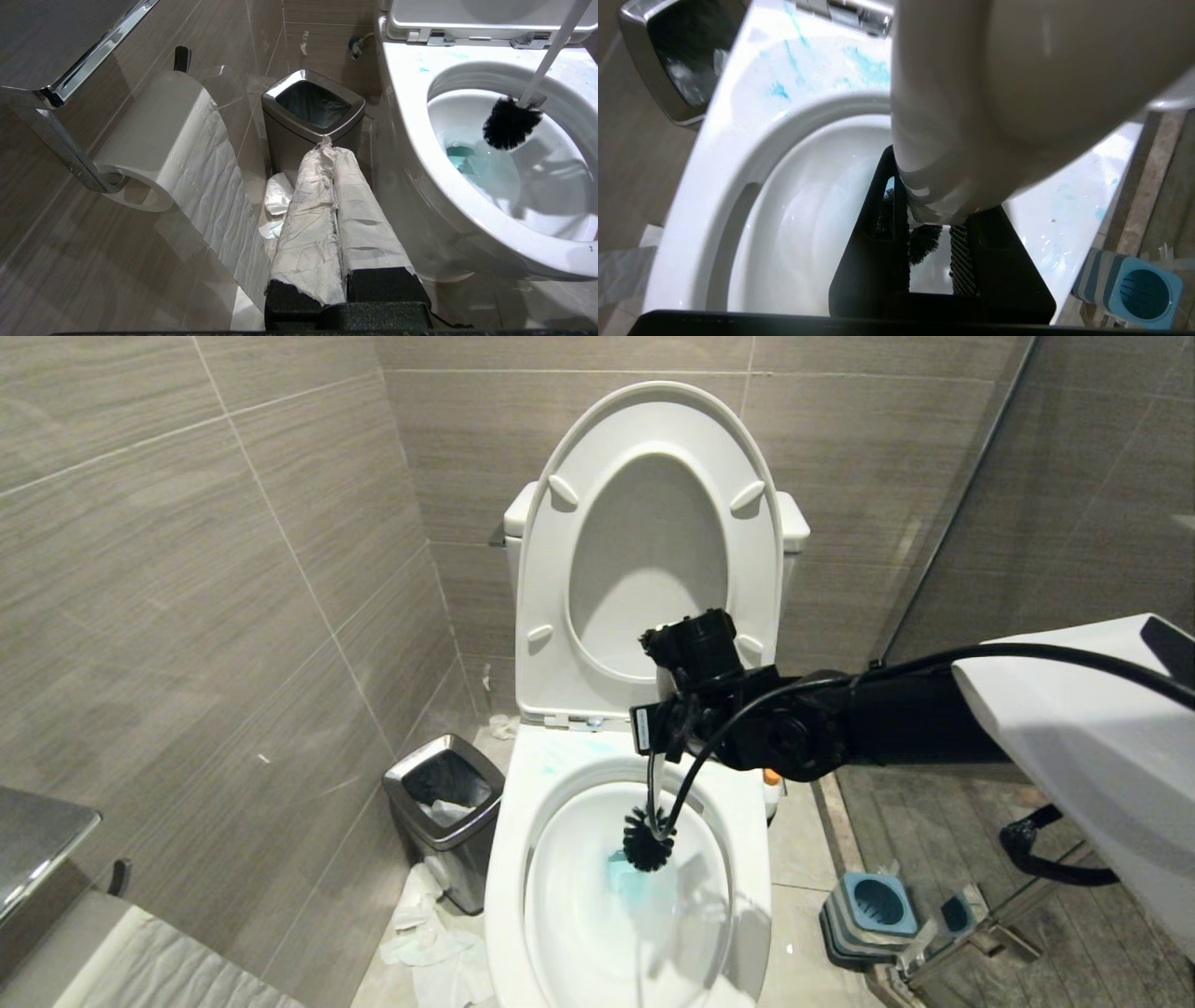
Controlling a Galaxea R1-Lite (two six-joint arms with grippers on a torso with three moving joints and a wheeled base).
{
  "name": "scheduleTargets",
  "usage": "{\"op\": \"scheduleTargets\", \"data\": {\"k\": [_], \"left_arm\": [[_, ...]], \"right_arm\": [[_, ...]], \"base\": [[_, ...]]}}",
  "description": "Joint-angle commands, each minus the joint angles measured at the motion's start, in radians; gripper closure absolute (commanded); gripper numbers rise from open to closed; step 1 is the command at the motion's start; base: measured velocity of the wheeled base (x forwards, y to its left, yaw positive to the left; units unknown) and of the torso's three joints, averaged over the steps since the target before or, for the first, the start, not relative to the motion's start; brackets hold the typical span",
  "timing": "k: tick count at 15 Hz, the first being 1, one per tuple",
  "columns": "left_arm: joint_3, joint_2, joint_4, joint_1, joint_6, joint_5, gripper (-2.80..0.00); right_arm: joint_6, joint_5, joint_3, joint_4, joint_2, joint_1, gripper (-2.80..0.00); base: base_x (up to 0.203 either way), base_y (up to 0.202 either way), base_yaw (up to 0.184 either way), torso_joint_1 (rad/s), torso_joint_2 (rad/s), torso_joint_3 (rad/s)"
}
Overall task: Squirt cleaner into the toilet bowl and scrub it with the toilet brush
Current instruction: Scrub the toilet bowl
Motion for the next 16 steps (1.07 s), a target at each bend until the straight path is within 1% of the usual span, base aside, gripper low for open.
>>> {"op": "scheduleTargets", "data": {"k": [1,3,7,9,11,13,16], "left_arm": [[0.002,0.001,0.000,0.001,0.000,0.000,0.00],[0.002,0.001,0.000,0.001,0.000,0.000,0.00],[0.002,0.001,0.000,0.001,0.000,0.000,0.00],[0.002,0.001,0.000,0.001,0.000,0.000,0.00],[0.002,0.001,0.000,0.001,0.000,0.000,0.00],[0.002,0.001,0.000,0.001,0.000,0.000,0.00],[0.002,0.001,0.000,0.001,0.000,0.000,0.00]], "right_arm": [[0.001,-0.002,0.000,-0.001,0.047,0.008,0.00],[-0.004,-0.004,-0.005,-0.005,0.090,0.014,0.00],[-0.063,-0.008,-0.083,-0.083,0.218,0.015,0.00],[-0.068,-0.013,-0.128,-0.087,0.282,0.015,0.00],[-0.066,-0.016,-0.145,-0.090,0.327,0.015,0.00],[-0.060,-0.017,-0.150,-0.093,0.299,0.023,0.00],[-0.058,-0.019,-0.146,-0.069,0.141,0.044,0.00]], "base": [[0.000,0.000,0.000,0.000,0.00,0.000],[0.000,0.000,0.000,0.000,0.00,0.000],[0.000,0.000,0.000,0.000,0.00,0.000],[0.000,0.000,0.000,0.000,0.00,0.000],[0.000,0.000,0.000,0.000,0.00,0.000],[0.000,0.000,0.000,0.000,0.00,0.000],[0.000,0.000,0.000,0.000,0.00,0.000]]}}
